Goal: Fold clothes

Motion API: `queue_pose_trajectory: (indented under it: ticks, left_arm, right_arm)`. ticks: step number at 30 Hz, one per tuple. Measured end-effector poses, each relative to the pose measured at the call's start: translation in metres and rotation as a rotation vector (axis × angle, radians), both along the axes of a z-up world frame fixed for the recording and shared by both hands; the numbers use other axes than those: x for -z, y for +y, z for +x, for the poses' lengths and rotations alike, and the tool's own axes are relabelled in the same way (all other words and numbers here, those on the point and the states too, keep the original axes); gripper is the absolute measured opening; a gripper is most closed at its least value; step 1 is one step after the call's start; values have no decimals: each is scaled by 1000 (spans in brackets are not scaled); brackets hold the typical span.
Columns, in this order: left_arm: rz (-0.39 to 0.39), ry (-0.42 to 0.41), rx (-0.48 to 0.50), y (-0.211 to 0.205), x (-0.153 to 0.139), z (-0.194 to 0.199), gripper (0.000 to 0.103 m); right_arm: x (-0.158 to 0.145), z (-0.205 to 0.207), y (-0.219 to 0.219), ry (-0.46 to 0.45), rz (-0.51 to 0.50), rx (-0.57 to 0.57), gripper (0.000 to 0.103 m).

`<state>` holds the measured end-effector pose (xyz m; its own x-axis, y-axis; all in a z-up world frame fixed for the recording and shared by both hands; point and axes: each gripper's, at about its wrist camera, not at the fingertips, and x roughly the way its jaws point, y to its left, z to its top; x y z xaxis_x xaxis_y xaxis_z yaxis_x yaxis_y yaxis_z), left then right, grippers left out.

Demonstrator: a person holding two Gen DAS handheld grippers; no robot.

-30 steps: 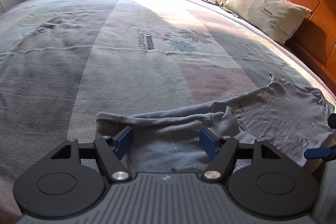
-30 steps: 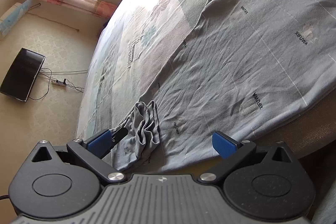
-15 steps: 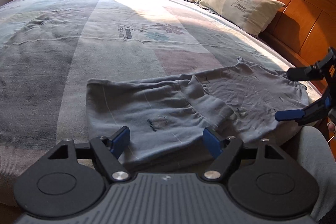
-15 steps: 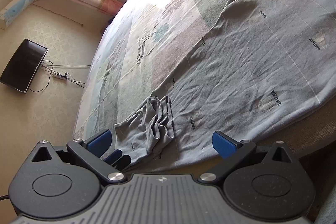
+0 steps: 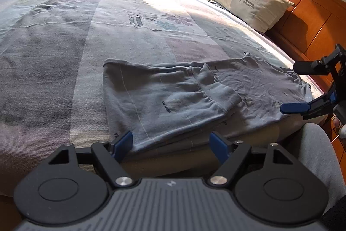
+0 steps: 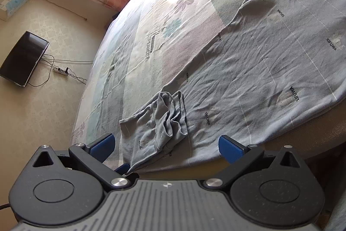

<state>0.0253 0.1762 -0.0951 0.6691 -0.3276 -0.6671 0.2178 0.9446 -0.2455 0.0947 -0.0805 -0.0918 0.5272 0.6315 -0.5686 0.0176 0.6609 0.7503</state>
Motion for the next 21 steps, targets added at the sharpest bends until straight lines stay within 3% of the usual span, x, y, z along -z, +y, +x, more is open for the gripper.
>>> queue_pose_trajectory:
  ticks: [5,9,10,14,18,20,21]
  left_arm:
    - [26,-64,-36,9,-12,46,79]
    - [41,15,-55,12,18,83,78]
    - [50,-21,-49,11,21,82,79]
    - [140,-27,-14,-3,9,64,81]
    - [70,-39,40,-13,8,40,83]
    - [64,-24,93,-24,21,34,86]
    - [99,-62,105,-30,23,28,88]
  right_arm:
    - [4,4,3,9,3,-7,103]
    - [5,4,4,-1,-6,-20,103]
    - [7,4,3,0,-6,-22,103]
    - [10,7,5,-6,10,-57,103]
    - [5,18,19,-47,17,-122,103]
    - [0,24,27,-70,16,-152,103]
    - [-2,27,30,-78,19,-165,103]
